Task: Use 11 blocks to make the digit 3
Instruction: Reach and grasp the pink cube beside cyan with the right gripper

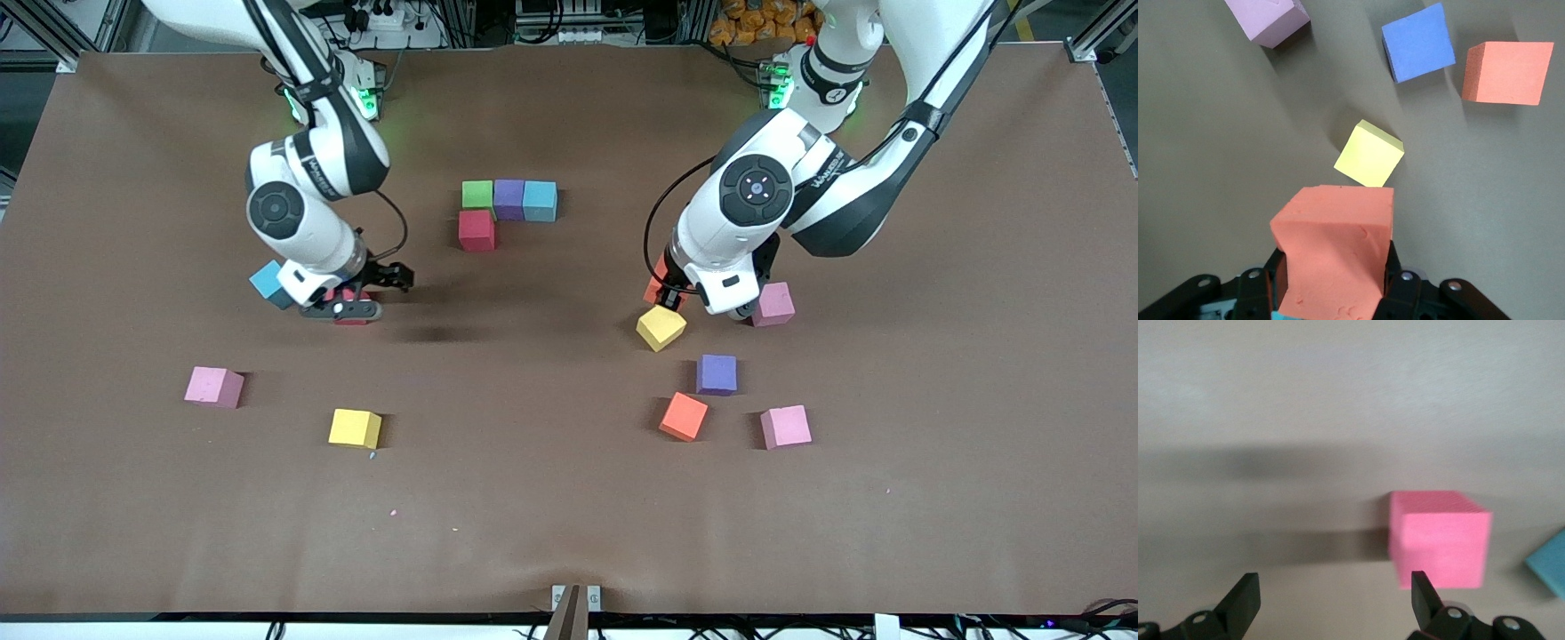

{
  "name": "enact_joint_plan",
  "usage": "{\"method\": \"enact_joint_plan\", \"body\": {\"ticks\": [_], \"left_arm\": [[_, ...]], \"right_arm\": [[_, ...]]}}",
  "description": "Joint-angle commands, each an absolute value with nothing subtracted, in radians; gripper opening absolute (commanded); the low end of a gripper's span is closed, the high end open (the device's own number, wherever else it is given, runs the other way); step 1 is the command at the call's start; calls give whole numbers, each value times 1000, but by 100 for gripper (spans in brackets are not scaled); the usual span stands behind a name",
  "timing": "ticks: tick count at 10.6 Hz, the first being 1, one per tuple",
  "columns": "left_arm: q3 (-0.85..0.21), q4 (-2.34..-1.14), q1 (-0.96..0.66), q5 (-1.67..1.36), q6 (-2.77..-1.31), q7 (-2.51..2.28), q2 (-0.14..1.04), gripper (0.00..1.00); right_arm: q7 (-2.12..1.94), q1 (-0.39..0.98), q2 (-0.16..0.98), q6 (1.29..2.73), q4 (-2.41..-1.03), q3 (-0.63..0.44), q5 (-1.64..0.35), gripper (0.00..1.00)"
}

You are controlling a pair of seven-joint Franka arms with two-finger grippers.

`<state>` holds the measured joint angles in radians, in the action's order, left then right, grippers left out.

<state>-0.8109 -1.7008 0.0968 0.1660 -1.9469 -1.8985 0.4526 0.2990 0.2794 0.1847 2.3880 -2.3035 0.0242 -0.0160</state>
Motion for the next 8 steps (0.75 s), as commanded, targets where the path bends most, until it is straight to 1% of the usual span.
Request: {"method": "enact_joint_plan", "body": {"ticks": [1,4,8], "left_arm": [[-815,-1694,101,146,-1928,-1868,446,0],[-815,-1694,101,147,-1922,-1868,446,0],[-815,-1694,101,149,-1922,-1868,446,0]], "right_arm": [[291,213,228,2393,-2276,40,73,100],[266,166,253,2401,-2276,40,113,100],[264,155,311,2453,-2283,41,112,100]]}}
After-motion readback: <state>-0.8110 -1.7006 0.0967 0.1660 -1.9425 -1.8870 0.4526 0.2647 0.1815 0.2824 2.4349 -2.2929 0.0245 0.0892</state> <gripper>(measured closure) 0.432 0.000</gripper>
